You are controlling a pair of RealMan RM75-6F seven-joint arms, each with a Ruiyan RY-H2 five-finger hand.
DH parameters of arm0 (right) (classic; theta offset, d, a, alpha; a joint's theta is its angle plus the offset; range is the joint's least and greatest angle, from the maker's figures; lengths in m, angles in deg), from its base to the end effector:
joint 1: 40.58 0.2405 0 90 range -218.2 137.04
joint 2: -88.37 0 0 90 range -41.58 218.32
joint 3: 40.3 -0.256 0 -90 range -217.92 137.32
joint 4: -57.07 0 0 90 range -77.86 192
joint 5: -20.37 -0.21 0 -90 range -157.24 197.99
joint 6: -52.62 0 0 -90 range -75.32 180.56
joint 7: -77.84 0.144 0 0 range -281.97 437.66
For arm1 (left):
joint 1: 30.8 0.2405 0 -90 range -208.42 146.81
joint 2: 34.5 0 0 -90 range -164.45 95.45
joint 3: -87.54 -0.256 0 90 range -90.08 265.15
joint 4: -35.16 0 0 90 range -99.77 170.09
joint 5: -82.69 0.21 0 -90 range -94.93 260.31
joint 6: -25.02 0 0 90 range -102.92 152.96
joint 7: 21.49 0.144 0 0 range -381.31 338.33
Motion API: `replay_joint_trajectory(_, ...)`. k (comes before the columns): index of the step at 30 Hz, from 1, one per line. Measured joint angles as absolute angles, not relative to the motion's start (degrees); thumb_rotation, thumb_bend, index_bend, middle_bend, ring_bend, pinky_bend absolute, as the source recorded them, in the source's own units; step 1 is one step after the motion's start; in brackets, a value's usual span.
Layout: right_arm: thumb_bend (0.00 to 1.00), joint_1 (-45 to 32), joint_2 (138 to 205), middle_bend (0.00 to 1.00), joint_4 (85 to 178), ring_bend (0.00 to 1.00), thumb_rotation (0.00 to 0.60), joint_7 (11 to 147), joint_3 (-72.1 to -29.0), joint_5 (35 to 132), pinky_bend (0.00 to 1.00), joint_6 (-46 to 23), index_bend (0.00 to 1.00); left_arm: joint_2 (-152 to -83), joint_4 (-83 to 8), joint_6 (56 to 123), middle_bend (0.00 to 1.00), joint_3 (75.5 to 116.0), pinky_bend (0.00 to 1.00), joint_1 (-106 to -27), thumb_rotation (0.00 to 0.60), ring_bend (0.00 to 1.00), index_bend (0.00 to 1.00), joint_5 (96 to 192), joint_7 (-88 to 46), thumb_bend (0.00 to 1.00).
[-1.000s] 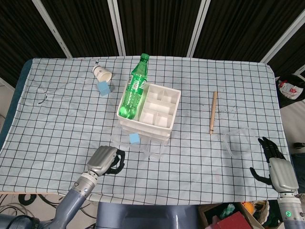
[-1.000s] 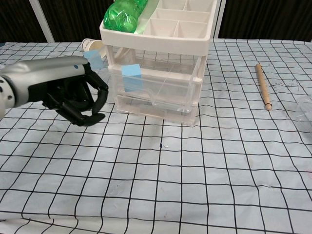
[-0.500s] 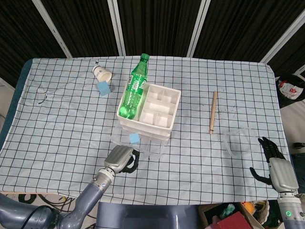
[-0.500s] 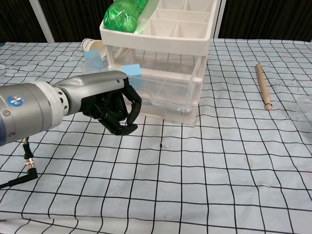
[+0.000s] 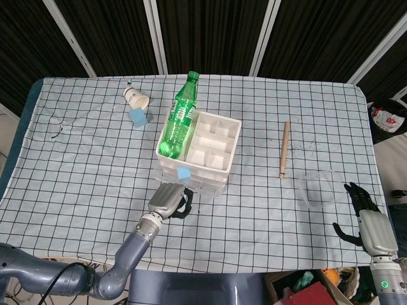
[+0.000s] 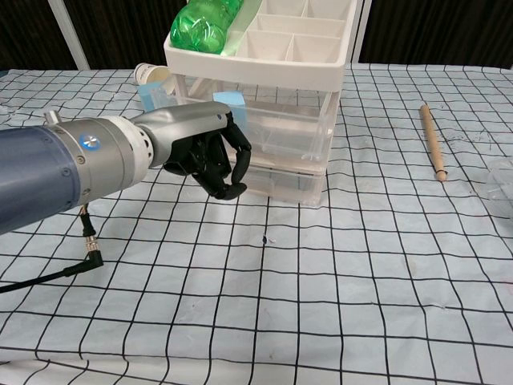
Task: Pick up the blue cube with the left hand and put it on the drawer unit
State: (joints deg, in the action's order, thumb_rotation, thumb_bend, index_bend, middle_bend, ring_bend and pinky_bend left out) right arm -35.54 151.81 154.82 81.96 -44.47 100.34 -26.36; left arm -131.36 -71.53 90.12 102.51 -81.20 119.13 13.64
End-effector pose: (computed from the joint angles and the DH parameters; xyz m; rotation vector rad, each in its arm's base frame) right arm -0.3091 -0.1840 0.1477 1.2938 -1.1301 0.9279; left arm -0.0414 0.2849 -0.0505 -1.8446 -1.3581 -0.9779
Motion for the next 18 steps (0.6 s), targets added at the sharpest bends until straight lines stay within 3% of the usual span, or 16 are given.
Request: replay_joint_trajectory(18, 0.26, -35.5, 151.8, 0.0, 154.9, 0.01, 0.6, 82.3, -44.6, 100.1, 0.19, -26.3, 0.0, -134.3, -63.4, 89.6, 1.0, 106.4, 0.97, -85.5, 0.6, 0.99, 0.63, 112.5, 15.0, 0.43)
